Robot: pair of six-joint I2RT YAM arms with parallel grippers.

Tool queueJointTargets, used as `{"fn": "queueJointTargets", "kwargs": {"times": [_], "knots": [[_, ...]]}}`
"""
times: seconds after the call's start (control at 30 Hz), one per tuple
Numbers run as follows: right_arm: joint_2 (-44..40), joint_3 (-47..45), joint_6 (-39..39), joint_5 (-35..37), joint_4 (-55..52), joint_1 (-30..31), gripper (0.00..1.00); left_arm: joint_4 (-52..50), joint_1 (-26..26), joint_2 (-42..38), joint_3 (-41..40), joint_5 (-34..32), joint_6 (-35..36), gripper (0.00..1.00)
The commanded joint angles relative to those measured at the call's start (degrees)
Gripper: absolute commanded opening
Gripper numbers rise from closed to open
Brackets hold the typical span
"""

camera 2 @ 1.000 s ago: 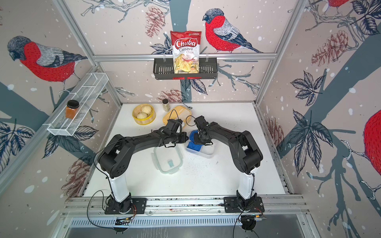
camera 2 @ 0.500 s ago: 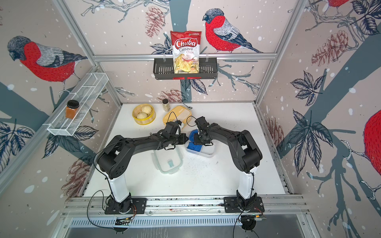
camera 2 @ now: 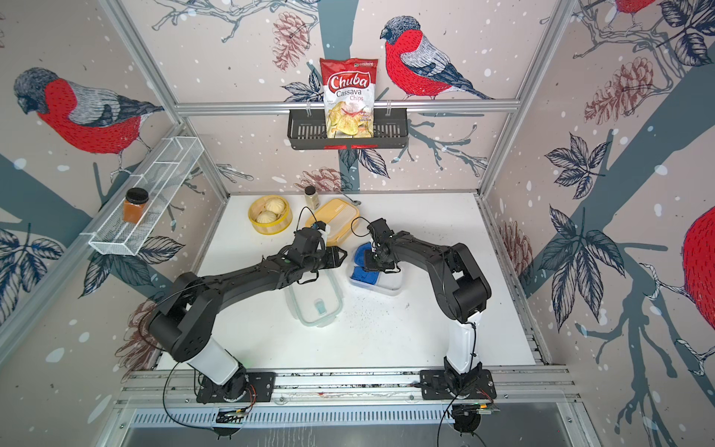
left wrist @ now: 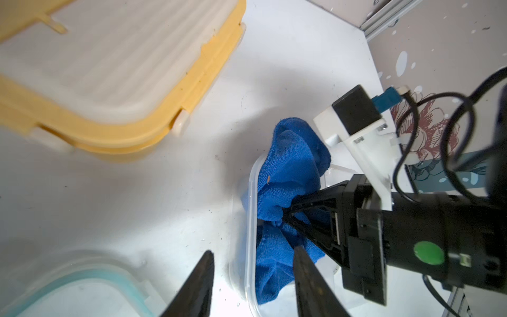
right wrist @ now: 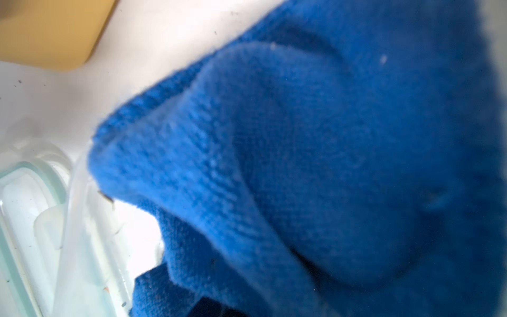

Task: Wipe the insides of the lunch boxes
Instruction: Wipe the dirt inside the lunch box.

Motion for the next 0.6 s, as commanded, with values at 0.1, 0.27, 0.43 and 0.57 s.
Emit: {"fn": "queueJointTargets", "kwargs": {"times": [0.1, 0.27, 0.43, 0.57], "knots": [[0.94, 0.76, -1.02, 4.91, -5.37, -1.87, 0.0, 0.24, -1.45, -1.27, -4.31, 2.66, -3.08, 0.34], [0.44, 1.04, 0.52, 5.1, -5.12, -2.85, 0.0, 5.09, -3.65, 1.46, -4.44, 5.37, -7.29, 0.33], [-0.37, 1.71, 3.05, 3.63, -3.42, -3.33, 0.0, 4.49, -6.55, 1.69, -1.91, 4.52, -7.51, 0.34], [0.32, 3.07, 5.5, 3.6, -2.33, -4.18, 0.0, 4.53, -9.95, 1.5, -1.97, 3.15, -8.52, 0.38]]}}
